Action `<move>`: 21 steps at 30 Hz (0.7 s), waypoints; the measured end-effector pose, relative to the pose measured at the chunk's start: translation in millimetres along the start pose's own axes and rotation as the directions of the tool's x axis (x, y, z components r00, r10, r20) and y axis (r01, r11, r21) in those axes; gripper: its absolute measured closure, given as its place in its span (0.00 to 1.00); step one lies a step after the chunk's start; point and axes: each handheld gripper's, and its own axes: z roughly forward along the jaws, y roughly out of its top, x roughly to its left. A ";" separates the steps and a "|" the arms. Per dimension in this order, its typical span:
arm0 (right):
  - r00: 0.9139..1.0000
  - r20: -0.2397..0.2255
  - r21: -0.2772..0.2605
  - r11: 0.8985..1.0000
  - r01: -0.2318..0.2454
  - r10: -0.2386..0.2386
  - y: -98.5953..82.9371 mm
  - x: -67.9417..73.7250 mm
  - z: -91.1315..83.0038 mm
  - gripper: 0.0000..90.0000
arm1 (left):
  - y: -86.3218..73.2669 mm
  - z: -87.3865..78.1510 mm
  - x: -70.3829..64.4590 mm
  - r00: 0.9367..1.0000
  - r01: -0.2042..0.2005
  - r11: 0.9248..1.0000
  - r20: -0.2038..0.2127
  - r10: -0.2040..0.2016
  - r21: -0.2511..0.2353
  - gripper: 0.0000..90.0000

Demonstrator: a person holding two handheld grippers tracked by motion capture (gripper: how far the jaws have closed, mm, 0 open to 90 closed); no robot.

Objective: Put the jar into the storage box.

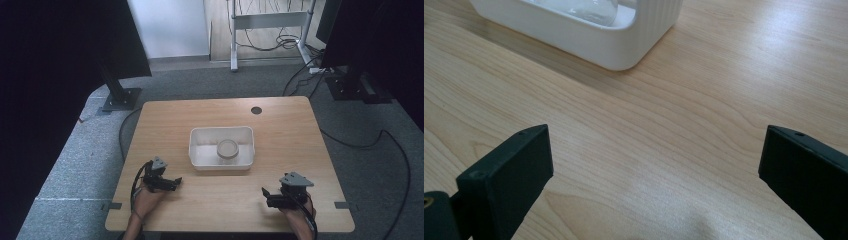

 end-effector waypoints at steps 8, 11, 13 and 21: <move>1.000 0.004 0.001 1.000 -0.010 0.010 -11.2 -0.6 -1.0 0.01 | 0.0 0.0 -0.1 1.000 0.001 1.000 0.000 -0.001 0.000 0.00; 1.000 0.004 0.006 1.000 -0.017 0.017 -15.6 -0.8 -1.1 0.01 | 0.0 0.0 -0.1 1.000 0.000 1.000 -0.001 0.000 0.000 0.00; 1.000 0.007 0.009 1.000 -0.022 0.022 -18.4 -0.9 -1.2 0.01 | 0.0 0.0 -0.1 1.000 0.001 1.000 -0.001 -0.001 0.000 0.00; 0.999 0.012 0.038 0.998 -0.040 0.040 -29.7 -1.1 0.1 0.01 | -0.1 0.0 -0.2 1.000 0.002 1.000 0.000 -0.002 0.000 0.00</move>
